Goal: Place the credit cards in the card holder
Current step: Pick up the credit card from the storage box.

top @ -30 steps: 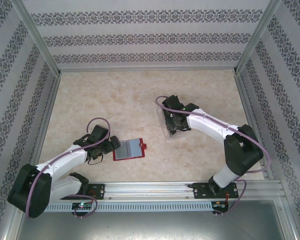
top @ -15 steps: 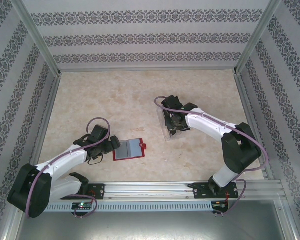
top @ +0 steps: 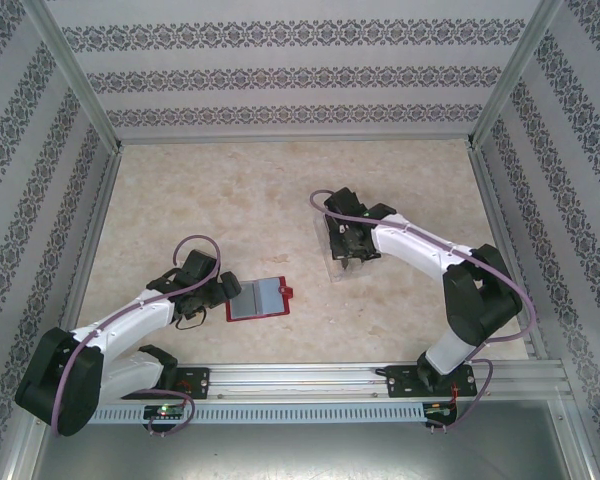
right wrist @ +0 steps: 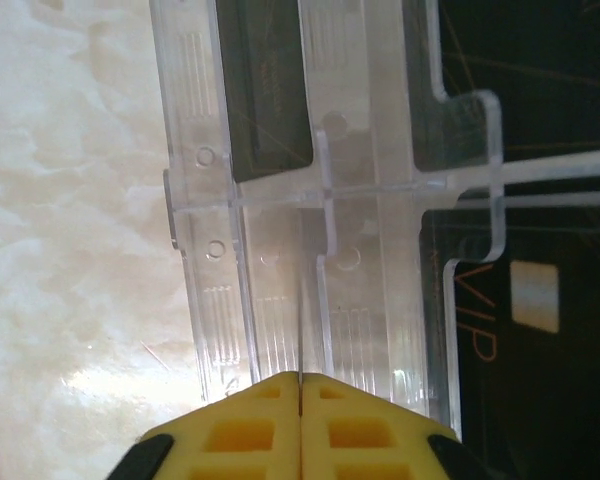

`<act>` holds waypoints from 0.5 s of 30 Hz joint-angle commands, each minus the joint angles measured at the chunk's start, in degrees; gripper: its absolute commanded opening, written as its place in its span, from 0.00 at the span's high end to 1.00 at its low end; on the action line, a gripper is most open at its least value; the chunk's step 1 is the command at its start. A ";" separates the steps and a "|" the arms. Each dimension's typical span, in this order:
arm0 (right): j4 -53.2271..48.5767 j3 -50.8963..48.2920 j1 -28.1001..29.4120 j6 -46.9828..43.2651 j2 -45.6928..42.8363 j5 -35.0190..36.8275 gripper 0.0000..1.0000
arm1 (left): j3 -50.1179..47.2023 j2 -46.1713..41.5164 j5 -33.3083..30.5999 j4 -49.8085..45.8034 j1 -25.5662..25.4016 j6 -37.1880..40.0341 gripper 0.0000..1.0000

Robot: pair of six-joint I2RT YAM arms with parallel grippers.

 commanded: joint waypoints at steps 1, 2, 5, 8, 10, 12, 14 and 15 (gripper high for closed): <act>-0.30 1.44 -0.95 -0.60 -0.50 -1.55 0.97 | -4.17 3.05 4.29 5.81 -0.90 0.54 0.00; -0.24 1.44 -1.17 -0.48 -0.59 -2.07 0.99 | -4.19 2.91 4.29 5.81 -0.95 0.56 0.00; 0.23 1.32 -1.87 -0.34 -0.92 -3.46 1.00 | -4.30 2.84 4.24 5.81 -0.93 0.47 0.00; 0.70 1.27 -2.34 -0.02 -1.49 -5.28 1.00 | -4.25 2.78 4.22 5.73 -0.91 0.48 0.00; 1.73 0.94 -2.57 0.51 -2.74 -6.94 1.00 | -4.26 2.76 4.20 5.73 -0.95 0.48 0.00; 3.42 0.44 -2.67 1.14 -4.55 -8.75 1.00 | -4.34 2.77 4.17 5.77 -0.95 0.41 0.00; 5.04 0.21 -2.67 2.06 -6.61 -10.70 1.00 | -4.47 2.92 4.09 5.90 -0.89 0.38 0.00; 6.04 0.03 -2.59 2.44 -7.64 -11.70 1.00 | -4.43 2.99 3.98 5.90 -0.90 0.35 0.00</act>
